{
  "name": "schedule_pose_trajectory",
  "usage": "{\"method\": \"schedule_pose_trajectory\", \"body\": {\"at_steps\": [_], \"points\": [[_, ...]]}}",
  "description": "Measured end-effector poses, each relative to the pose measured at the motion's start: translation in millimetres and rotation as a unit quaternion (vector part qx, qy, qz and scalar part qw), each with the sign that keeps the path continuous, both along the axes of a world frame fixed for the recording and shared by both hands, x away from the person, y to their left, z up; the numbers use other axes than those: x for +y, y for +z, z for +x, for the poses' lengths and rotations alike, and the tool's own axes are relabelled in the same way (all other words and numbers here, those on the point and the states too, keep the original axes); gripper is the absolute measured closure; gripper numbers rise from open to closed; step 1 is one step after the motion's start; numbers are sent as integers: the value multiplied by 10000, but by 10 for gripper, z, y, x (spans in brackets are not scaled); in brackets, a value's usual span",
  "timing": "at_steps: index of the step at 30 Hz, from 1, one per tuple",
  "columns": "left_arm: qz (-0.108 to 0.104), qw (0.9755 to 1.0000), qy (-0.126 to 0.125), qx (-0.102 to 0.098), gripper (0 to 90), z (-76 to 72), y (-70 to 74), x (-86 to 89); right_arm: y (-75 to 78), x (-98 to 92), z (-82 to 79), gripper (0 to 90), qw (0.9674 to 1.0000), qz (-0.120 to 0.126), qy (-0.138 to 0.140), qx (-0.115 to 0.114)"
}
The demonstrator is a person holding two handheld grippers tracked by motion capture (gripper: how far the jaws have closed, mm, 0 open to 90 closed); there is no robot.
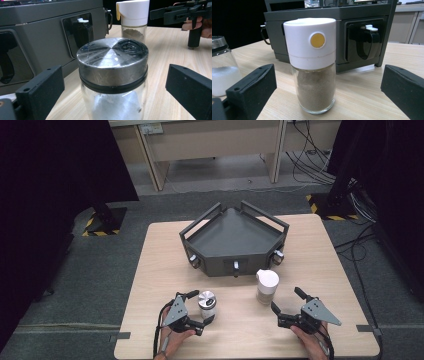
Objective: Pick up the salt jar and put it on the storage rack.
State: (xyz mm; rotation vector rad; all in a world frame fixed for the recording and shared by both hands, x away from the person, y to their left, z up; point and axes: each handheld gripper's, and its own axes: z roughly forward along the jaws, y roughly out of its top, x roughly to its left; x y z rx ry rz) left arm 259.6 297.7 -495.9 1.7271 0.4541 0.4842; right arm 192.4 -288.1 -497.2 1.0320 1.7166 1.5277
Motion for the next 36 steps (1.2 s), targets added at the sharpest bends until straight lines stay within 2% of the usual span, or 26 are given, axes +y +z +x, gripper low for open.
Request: {"method": "schedule_pose_trajectory", "body": {"at_steps": [15, 27, 36], "points": [[96, 10000, -3, -23, 13, 9, 21, -70, 0, 2, -1, 2, 10000, 1, -28, 2], [122, 9999, -21, 78, 12, 105, 30, -104, -1, -2, -2, 2, 10000, 11, -36, -1], [198, 9998, -29, 63, 21, 174, 48, -164, -2, -5, 0, 2, 10000, 16, -34, 5]]}}
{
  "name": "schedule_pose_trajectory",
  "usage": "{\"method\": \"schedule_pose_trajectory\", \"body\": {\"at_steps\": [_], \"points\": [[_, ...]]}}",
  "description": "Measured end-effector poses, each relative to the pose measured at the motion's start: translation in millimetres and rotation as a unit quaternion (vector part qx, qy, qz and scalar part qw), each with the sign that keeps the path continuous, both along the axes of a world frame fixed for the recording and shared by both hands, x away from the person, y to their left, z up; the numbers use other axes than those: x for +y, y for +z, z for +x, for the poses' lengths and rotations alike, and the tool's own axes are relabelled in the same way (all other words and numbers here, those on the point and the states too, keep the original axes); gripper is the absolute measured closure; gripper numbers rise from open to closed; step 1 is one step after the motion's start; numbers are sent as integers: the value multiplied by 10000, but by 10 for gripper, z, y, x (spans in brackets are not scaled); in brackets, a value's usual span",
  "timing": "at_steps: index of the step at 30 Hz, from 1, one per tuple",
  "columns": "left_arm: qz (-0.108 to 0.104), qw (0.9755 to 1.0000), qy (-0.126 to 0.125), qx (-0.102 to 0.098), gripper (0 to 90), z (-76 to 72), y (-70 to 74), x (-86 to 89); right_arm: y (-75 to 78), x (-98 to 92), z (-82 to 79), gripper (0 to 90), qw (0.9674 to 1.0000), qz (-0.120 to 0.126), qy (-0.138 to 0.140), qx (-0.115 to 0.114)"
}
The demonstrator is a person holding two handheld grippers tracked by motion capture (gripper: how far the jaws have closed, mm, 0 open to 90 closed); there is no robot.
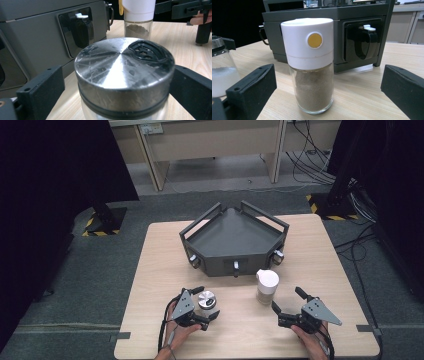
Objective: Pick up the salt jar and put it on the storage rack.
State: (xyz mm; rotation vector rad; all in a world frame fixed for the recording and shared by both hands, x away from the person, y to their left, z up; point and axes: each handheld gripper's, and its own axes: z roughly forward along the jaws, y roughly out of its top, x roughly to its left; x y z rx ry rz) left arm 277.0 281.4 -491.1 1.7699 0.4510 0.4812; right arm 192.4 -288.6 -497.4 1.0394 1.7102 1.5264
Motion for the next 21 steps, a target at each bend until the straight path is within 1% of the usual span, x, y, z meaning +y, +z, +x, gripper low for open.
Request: {"method": "schedule_pose_trajectory", "body": {"at_steps": [2, 6, 10, 12, 16, 18, 21], "points": [[-3, 10000, -26, 23, 25, 22, -1, -12, 2, 2, -1, 2, 10000, -3, 2, 0], [118, 9999, -37, -26, 48, 19, 10, -26, 1, 0, 1, 2, 10000, -2, 7, 3], [167, 9998, -52, -25, 86, 23, 16, -22, 0, -2, 0, 2, 10000, 8, 5, 0], [246, 9997, -53, -50, 115, 18, 28, -31, 0, -2, 1, 2, 10000, 10, 5, 5], [325, 9994, -80, -89, 190, 13, 33, -32, 1, -2, 1, 2, 10000, 15, 7, 9], [292, 9995, -98, -50, 232, 18, 28, -23, 1, -3, 2, 2, 10000, 15, 7, 10], [246, 9996, -129, 56, 261, 32, 21, -16, 1, -4, 2, 2, 10000, 15, 5, 10]]}}
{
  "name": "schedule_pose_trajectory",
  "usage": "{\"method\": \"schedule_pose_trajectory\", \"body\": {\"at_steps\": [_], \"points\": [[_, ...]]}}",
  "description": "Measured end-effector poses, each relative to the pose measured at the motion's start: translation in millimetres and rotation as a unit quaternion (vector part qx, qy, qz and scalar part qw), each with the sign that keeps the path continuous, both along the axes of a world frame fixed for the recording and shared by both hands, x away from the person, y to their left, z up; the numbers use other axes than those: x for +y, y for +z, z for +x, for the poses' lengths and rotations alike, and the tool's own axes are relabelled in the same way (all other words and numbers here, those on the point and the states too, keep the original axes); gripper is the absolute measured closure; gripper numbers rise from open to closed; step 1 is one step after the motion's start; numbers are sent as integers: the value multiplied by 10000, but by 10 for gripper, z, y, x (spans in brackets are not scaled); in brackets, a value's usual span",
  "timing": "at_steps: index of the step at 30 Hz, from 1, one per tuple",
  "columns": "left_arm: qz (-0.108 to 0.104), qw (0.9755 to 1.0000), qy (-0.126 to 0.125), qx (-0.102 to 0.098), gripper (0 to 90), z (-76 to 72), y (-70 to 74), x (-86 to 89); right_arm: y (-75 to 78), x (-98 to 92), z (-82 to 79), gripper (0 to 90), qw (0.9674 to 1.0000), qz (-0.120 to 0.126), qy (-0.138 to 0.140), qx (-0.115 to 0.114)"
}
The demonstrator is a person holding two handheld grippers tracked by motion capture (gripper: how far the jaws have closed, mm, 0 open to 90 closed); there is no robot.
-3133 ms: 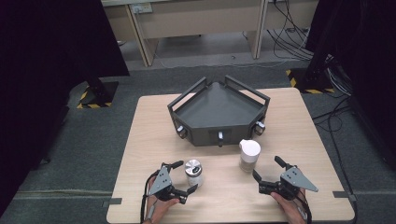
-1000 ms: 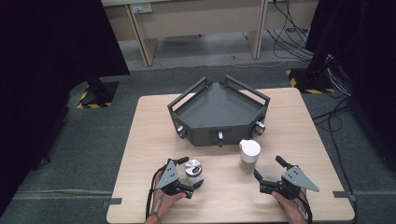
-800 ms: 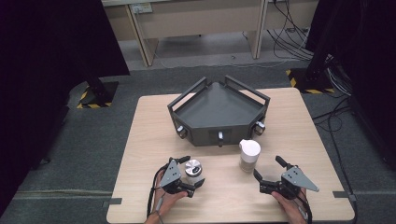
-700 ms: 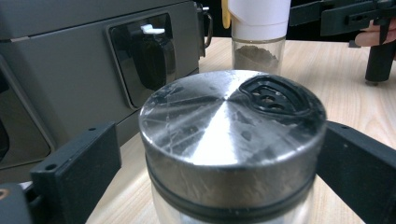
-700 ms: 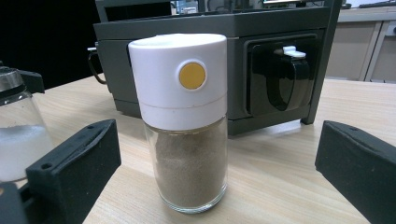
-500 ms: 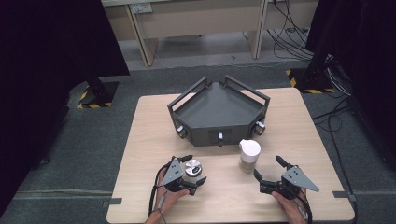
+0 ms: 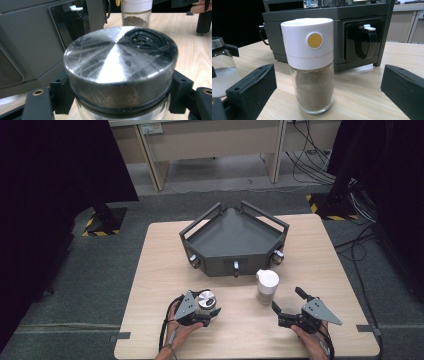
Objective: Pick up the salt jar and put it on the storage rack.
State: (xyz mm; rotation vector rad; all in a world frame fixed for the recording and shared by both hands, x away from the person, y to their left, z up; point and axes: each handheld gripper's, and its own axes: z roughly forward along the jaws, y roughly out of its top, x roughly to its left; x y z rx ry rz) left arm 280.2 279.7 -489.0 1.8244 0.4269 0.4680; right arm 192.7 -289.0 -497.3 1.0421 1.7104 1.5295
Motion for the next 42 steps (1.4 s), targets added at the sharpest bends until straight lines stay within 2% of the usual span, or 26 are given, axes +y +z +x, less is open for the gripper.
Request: {"method": "schedule_pose_trajectory", "body": {"at_steps": [4, 11, 16, 24, 29, 34, 38, 42], "points": [[-87, 9999, 4, 120, 295, 7, -6, 8, 0, 0, 0, 2, 10000, -2, -1, 0], [-137, 9998, 86, 140, 300, -15, -14, -7, 0, 2, 2, 2, 10000, -10, 3, 9], [-35, 9999, 146, 50, 302, -41, 21, -24, 0, 1, 1, 2, 10000, -15, 5, 4], [-113, 9997, 197, 58, 304, -61, 78, -8, -1, 1, 2, 2, 10000, -17, 3, 6], [-236, 9994, 222, 78, 305, -64, 107, 21, -2, 3, 4, 2, 10000, -18, 5, 10], [-275, 9993, 203, 118, 305, -18, 158, 34, -3, 3, 4, 2, 10000, -17, 7, 9], [-214, 9997, 116, 93, 306, 27, 229, 5, -3, 2, 4, 2, 10000, -7, 0, 14], [-273, 9995, 66, 127, 306, 73, 294, -10, -4, 3, 4, 2, 10000, -17, 5, 4]]}}
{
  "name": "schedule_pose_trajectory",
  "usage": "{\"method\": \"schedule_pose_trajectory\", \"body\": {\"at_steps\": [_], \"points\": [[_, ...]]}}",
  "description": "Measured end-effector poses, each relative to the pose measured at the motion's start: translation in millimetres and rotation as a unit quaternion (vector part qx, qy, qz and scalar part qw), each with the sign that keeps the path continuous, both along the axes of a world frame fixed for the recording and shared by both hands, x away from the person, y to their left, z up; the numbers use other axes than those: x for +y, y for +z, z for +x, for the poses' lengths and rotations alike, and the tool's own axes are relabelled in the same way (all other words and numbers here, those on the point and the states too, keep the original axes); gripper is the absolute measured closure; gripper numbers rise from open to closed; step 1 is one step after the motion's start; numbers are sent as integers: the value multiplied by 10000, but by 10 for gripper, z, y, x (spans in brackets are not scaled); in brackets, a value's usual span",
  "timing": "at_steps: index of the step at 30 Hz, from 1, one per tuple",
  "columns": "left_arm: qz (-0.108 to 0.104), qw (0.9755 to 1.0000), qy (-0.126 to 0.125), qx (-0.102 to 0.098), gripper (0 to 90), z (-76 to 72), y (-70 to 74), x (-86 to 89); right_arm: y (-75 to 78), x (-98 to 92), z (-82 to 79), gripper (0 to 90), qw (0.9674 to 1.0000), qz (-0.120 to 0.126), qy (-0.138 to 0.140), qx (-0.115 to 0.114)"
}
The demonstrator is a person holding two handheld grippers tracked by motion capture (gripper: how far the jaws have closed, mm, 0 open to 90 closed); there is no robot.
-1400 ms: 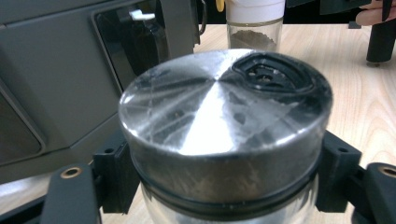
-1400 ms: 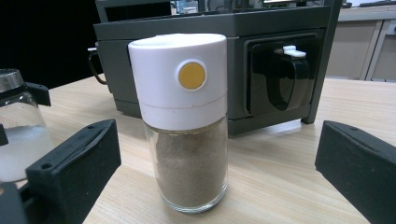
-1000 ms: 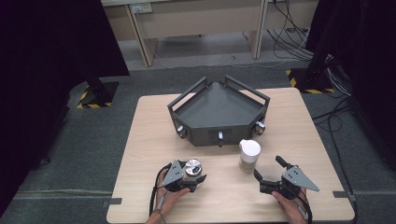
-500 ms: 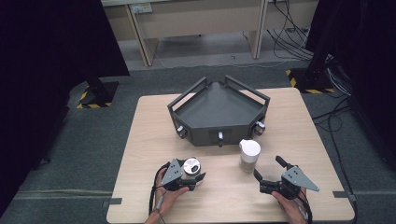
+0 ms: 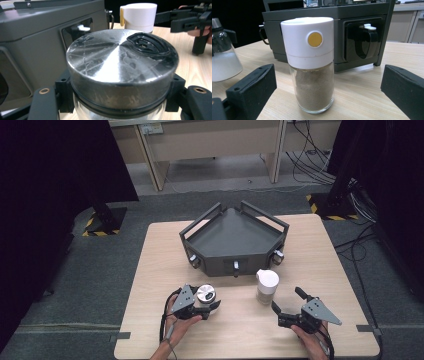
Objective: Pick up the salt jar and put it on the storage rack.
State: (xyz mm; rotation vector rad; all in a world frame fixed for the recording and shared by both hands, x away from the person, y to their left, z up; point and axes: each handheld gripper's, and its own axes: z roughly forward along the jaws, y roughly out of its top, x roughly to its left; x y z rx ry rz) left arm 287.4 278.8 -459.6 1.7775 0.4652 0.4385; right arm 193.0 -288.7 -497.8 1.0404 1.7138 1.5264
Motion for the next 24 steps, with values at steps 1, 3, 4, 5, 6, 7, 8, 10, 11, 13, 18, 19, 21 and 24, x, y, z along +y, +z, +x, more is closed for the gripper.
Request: {"method": "schedule_pose_trajectory", "body": {"at_steps": [1, 3, 4, 5, 6, 7, 8, 10, 11, 13, 18, 19, 21, 24], "points": [[-15, 10000, 8, -10, 306, 5, 23, -6, 0, 0, 0, 2, 10000, 1, -1, 1], [-23, 10000, -7, -16, 306, 31, 87, -17, 0, -1, 0, 2, 10000, 6, -1, 2], [-25, 10000, -11, -25, 306, 44, 122, -24, 0, -1, 1, 2, 10000, 7, -4, 5], [-33, 10000, -27, -18, 306, 63, 159, -29, 0, -1, 1, 2, 10000, 9, -7, 10], [-47, 10000, -47, -13, 306, 85, 194, -31, 0, -2, 1, 2, 10000, 12, -8, 10], [-63, 10000, -66, -8, 306, 107, 229, -34, 0, -2, 0, 2, 10000, 13, -8, 7], [-61, 9999, -85, -22, 306, 130, 266, -38, 0, -2, 0, 2, 10000, 12, -9, 6], [-23, 9999, -118, -69, 306, 173, 344, -53, 1, -2, 1, 2, 10000, 10, -7, 12], [-26, 9999, -131, -76, 306, 196, 378, -59, 0, -2, 1, 2, 10000, 10, -5, 11], [-50, 9998, -153, -66, 306, 245, 442, -69, 0, -1, 1, 2, 10000, 8, -1, 7], [-115, 9997, -195, 7, 307, 374, 626, -89, 0, -2, 2, 2, 10000, 18, -9, 15], [-114, 9997, -209, 32, 307, 402, 669, -92, 0, -2, 1, 2, 10000, 18, -11, 15], [-143, 9997, -208, 77, 307, 447, 742, -102, 0, -3, 1, 2, 10000, 17, -13, 13], [-132, 9996, -266, -11, 307, 541, 836, -116, 0, -3, 0, 2, 10000, 27, -20, 20]]}}
